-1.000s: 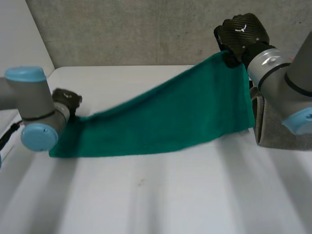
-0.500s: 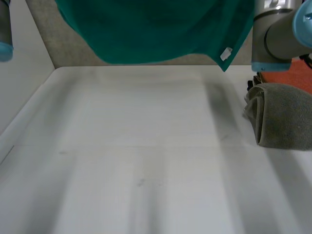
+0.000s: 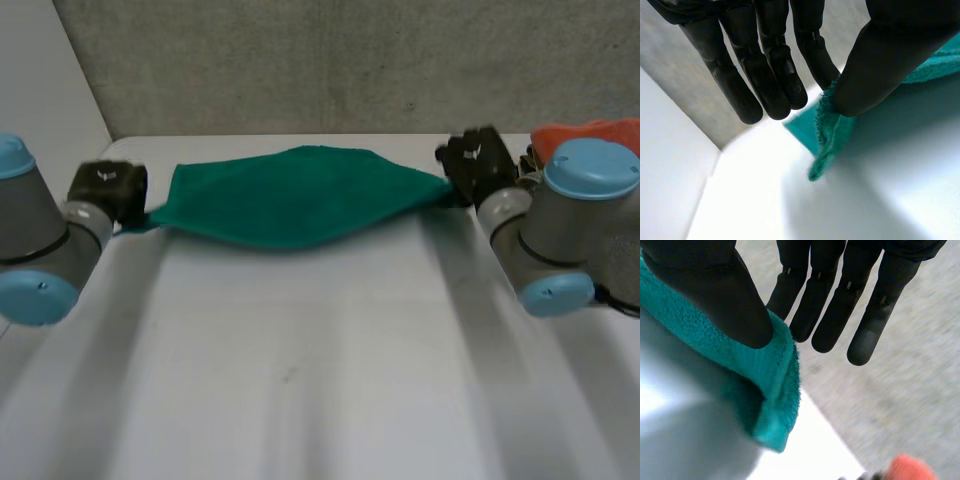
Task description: Fold the laundry.
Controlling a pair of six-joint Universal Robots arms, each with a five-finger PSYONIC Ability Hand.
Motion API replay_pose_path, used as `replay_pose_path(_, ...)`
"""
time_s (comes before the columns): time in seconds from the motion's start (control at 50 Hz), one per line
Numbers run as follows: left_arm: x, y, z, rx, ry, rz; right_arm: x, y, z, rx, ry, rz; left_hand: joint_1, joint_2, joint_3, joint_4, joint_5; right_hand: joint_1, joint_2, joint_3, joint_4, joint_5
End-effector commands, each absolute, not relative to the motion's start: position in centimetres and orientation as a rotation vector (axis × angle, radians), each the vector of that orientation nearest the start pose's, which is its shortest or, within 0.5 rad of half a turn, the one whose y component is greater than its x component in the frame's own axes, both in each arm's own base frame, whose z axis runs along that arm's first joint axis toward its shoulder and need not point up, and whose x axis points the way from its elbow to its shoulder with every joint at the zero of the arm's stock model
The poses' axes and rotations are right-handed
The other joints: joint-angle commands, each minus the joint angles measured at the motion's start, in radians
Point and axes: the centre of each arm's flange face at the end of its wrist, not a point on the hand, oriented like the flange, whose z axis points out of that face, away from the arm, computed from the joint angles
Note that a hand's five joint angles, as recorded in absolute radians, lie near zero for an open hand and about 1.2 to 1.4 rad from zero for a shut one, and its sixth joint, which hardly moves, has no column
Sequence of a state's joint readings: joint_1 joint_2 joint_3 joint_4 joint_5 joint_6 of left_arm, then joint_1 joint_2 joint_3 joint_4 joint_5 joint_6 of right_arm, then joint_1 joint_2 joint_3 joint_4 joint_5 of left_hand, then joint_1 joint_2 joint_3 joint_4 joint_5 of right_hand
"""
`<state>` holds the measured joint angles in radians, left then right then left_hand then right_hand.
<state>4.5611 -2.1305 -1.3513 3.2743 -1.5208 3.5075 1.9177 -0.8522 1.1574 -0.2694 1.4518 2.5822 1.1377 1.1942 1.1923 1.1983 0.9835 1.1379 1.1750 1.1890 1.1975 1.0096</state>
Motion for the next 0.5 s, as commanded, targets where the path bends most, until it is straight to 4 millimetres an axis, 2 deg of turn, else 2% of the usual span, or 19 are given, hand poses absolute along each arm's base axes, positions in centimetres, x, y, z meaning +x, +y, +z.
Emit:
replay_pose_path(0.02,-18.5,-31.9,18.8,1.009,2.3,-1.57,26.5,-32.8,19.5,-1.337,2.176,-1.926,0.259,0.202,0.204,0.198,0.238,0.258,0.221,0.207,0.199,0.212)
replay_pose_path(0.04,-18.1,-30.2,19.0,1.1,2.311,-1.453,26.1,-32.3,19.8,-1.36,2.19,-1.891,0.259,0.202,0.204,0.198,0.238,0.258,0.221,0.207,0.199,0.212)
replay_pose_path(0.1,-17.4,-27.4,19.2,1.239,2.327,-1.273,24.5,-29.7,20.8,-1.461,2.254,-1.704,0.259,0.202,0.204,0.198,0.238,0.258,0.221,0.207,0.199,0.212)
replay_pose_path(0.12,-17.0,-25.9,19.2,1.318,2.333,-1.171,23.8,-28.0,20.8,-1.536,2.291,-1.552,0.259,0.202,0.204,0.198,0.238,0.258,0.221,0.207,0.199,0.212)
replay_pose_path(0.16,-16.6,-24.3,19.3,1.394,2.336,-1.079,23.1,-25.8,20.5,-1.64,2.317,-1.359,0.259,0.202,0.204,0.198,0.238,0.258,0.221,0.207,0.199,0.212)
replay_pose_path(0.18,-16.5,-23.2,19.3,1.465,2.338,-1.012,22.4,-24.0,20.4,-1.756,2.317,-1.188,0.259,0.202,0.204,0.198,0.238,0.258,0.221,0.207,0.199,0.212)
replay_pose_path(0.22,-16.4,-22.3,19.3,1.53,2.332,-0.972,21.8,-22.8,20.4,-1.848,2.29,-1.072,0.259,0.202,0.204,0.198,0.238,0.258,0.221,0.207,0.199,0.212)
replay_pose_path(0.24,-16.5,-22.0,19.2,1.581,2.319,-0.958,21.7,-22.8,20.5,-1.936,2.241,-1.092,0.259,0.202,0.204,0.198,0.238,0.258,0.221,0.207,0.199,0.212)
replay_pose_path(0.3,-16.7,-22.5,19.2,1.612,2.281,-0.979,21.9,-23.5,20.3,-1.941,2.231,-1.175,0.259,0.202,0.204,0.198,0.238,0.258,0.221,0.207,0.199,0.212)
replay_pose_path(0.38,-16.8,-25.2,18.5,1.562,2.231,-1.026,22.3,-25.6,19.8,-1.863,2.282,-1.316,0.259,0.202,0.204,0.198,0.238,0.258,0.221,0.207,0.199,0.212)
replay_pose_path(0.5,-18.1,-29.4,18.4,1.404,2.227,-1.133,23.4,-29.4,17.2,-1.77,2.372,-1.41,0.259,0.202,0.204,0.198,0.238,0.258,0.221,0.207,0.199,0.212)
